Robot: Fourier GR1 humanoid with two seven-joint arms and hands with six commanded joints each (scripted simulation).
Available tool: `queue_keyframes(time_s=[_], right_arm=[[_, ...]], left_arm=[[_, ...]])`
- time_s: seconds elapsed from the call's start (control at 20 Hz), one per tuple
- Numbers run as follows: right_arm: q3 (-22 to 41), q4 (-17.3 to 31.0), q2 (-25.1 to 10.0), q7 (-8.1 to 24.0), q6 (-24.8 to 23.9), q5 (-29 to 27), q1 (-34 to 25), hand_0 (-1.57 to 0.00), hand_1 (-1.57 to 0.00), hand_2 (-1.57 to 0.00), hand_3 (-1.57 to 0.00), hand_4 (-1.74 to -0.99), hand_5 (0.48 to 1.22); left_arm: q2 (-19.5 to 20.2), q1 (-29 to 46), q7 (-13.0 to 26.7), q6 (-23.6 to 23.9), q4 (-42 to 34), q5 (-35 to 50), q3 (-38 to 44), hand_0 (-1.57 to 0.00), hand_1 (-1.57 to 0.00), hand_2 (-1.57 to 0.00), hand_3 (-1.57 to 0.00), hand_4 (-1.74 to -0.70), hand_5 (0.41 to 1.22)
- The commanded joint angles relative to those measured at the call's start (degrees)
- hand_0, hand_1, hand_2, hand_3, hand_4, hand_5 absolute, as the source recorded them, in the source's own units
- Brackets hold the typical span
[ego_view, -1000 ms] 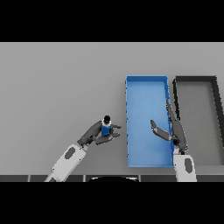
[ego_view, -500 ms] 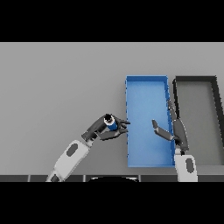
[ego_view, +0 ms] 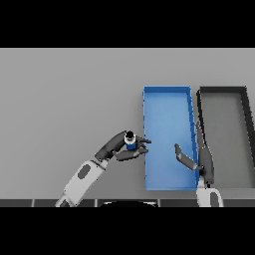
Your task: Pick up the blue pipe and place it into the blue bin.
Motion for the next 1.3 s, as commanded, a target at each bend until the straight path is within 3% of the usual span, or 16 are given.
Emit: queue_keyframes(time_s=[0.0,0.15,0.25,0.45,0.6,0.7,0.8,1.0,1.25], right_arm=[[0.4,-1.9,0.8,1.1,-1.5,1.4,1.9,0.0,0.0,0.0,0.0,-1.188,0.643],[1.2,-6.0,1.7,1.8,-2.7,2.8,4.6,0.0,0.0,-0.02,0.0,-1.187,0.642],[0.9,-9.1,1.5,-0.4,2.7,-5.7,4.8,0.0,-0.01,-0.07,0.0,-1.198,0.641],[0.7,-16.1,-5.0,9.5,13.0,-20.3,-0.1,0.0,-0.02,-0.12,0.0,-1.224,0.6],[2.3,-17.3,-9.0,18.5,17.0,-25.6,-7.1,0.0,-0.01,-0.11,0.0,-1.247,0.568],[3.9,-17.5,-10.5,23.0,17.8,-26.3,-11.3,0.0,-0.01,-0.1,0.0,-1.261,0.56],[5.9,-17.7,-11.7,25.3,18.9,-25.9,-15.5,0.0,0.0,-0.08,0.0,-1.281,0.558],[10.7,-16.8,-10.8,27.9,20.6,-26.6,-23.7,0.0,0.0,-0.04,0.0,-1.302,0.559],[13.8,-14.6,-9.7,32.0,22.7,-29.1,-31.9,0.0,0.0,-0.05,0.0,-1.253,0.554]], left_arm=[[-0.5,0.3,0.1,0.2,-0.2,-0.6,-0.3,-1.57,-1.57,-1.57,-1.57,-1.47,1.22],[-0.1,0.1,-0.1,-1.5,0.5,-0.5,1.0,-1.57,-1.57,-1.57,-1.57,-1.47,1.22],[-0.8,-0.1,-0.1,-2.1,0.8,-0.9,1.3,-1.57,-1.57,-1.57,-1.57,-1.47,1.221],[-1.6,1.0,-0.3,-3.3,0.0,-1.6,1.4,-1.57,-1.57,-1.57,-1.57,-1.47,1.221],[-1.8,1.4,0.5,-3.8,-0.9,-2.3,1.8,-1.57,-1.57,-1.57,-1.57,-1.47,1.221],[-2.1,1.6,1.3,-4.1,-1.7,-2.9,1.9,-1.57,-1.57,-1.57,-1.57,-1.47,1.221],[-2.6,1.1,1.8,-4.3,-0.9,-3.4,2.5,-1.57,-1.57,-1.57,-1.57,-1.47,1.221],[-2.8,0.5,0.5,-5.7,0.4,-4.1,4.0,-1.57,-1.57,-1.57,-1.57,-1.47,1.221],[-3.9,0.9,-0.4,-7.7,0.4,-4.5,4.8,-1.57,-1.57,-1.57,-1.57,-1.46,1.221]])
